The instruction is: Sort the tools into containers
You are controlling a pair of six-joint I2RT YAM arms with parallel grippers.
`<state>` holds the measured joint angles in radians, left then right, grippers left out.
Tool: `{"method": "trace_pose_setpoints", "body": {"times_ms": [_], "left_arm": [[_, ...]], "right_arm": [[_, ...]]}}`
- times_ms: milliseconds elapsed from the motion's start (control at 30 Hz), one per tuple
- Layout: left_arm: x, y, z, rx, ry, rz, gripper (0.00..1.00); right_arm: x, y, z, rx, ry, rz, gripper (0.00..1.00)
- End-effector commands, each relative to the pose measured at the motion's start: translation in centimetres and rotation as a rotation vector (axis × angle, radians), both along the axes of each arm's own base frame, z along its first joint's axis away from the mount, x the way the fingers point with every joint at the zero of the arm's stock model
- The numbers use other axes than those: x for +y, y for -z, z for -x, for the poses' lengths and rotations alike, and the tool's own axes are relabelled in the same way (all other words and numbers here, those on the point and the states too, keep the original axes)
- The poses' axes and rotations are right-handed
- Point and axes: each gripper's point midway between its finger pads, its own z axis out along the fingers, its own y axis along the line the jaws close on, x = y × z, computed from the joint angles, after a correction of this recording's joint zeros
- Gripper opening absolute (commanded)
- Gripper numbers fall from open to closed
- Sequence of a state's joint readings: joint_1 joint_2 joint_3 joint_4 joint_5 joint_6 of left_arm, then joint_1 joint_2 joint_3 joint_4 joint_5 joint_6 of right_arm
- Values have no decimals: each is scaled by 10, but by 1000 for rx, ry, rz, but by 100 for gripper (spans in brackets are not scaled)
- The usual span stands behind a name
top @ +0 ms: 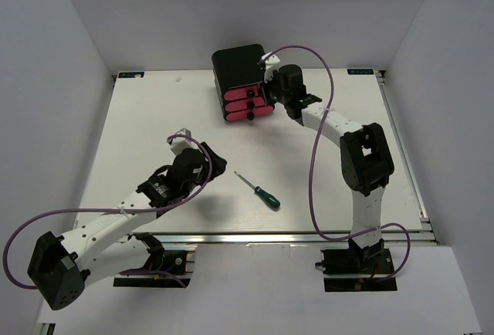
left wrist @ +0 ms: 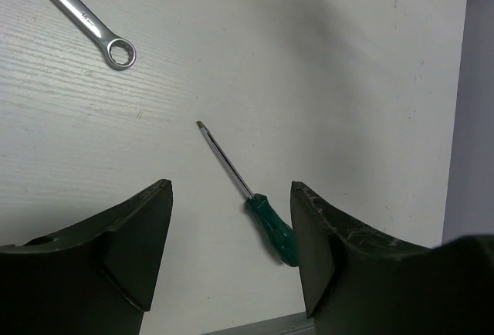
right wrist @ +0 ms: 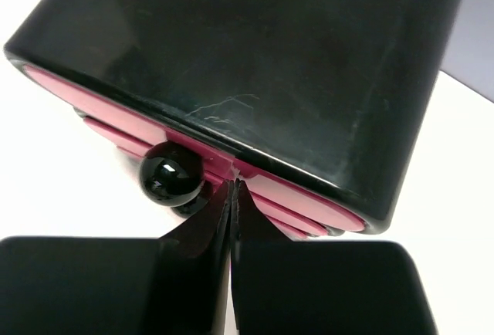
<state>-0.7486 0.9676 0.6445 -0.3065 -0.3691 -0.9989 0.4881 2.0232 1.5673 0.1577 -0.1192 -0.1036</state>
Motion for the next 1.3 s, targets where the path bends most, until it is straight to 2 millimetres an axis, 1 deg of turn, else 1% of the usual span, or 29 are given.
{"method": "trace_pose_setpoints", "body": {"times_ms": [0,33,100,133,167,200,233,267,333,467,500,533,567,600,633,667,700,733,800,1000,1033,1267], "left_arm": [[1,-7,-1,-16,-2,8,72],[1,-7,-1,-17,-4,8,72],[2,-6,-1,-17,-5,7,72],[2,-7,-1,-19,-5,9,72],[2,-7,-1,-19,-5,9,72],[2,-6,-1,-19,-4,10,72],[2,-6,-1,-17,-4,9,72],[1,-5,-1,-16,-1,9,72],[0,-5,-1,-13,1,9,72],[1,-5,-1,-12,-1,6,72],[1,-5,-1,-11,-1,5,72],[2,-5,-1,-12,-6,5,72],[2,-5,-1,-11,-7,4,72],[3,-5,-1,-11,-9,1,72],[3,-6,-1,-12,-11,3,72],[4,-5,-1,-10,-13,2,72],[4,-6,0,-10,-14,1,72],[4,-5,0,-9,-14,0,72],[5,-5,0,-8,-17,-3,72],[6,-3,0,-2,-20,-13,72],[7,-3,0,-3,-22,-13,72],[7,-1,0,5,-22,-19,72]], "right_arm": [[8,-31,2,-40,-45,-62,0],[5,-23,11,-14,-53,-57,0],[5,-15,22,21,-72,-65,4],[4,-14,27,31,-76,-68,13],[2,-1,33,63,-76,-62,18],[2,4,37,82,-78,-66,23],[2,6,39,101,-73,-78,33],[1,13,42,122,-68,-82,36],[3,19,45,169,-52,-116,44],[9,24,47,239,-25,-189,50],[10,24,45,244,-8,-206,52],[8,29,41,260,22,-217,55],[10,30,40,295,52,-252,55],[8,26,33,287,91,-267,55],[7,33,29,310,121,-276,55],[6,33,25,330,166,-302,55],[8,30,22,332,177,-317,54],[8,34,20,345,192,-322,54],[9,36,18,364,215,-344,54],[14,35,10,387,238,-400,54],[16,39,10,398,240,-401,54],[25,34,7,418,231,-444,55]]}}
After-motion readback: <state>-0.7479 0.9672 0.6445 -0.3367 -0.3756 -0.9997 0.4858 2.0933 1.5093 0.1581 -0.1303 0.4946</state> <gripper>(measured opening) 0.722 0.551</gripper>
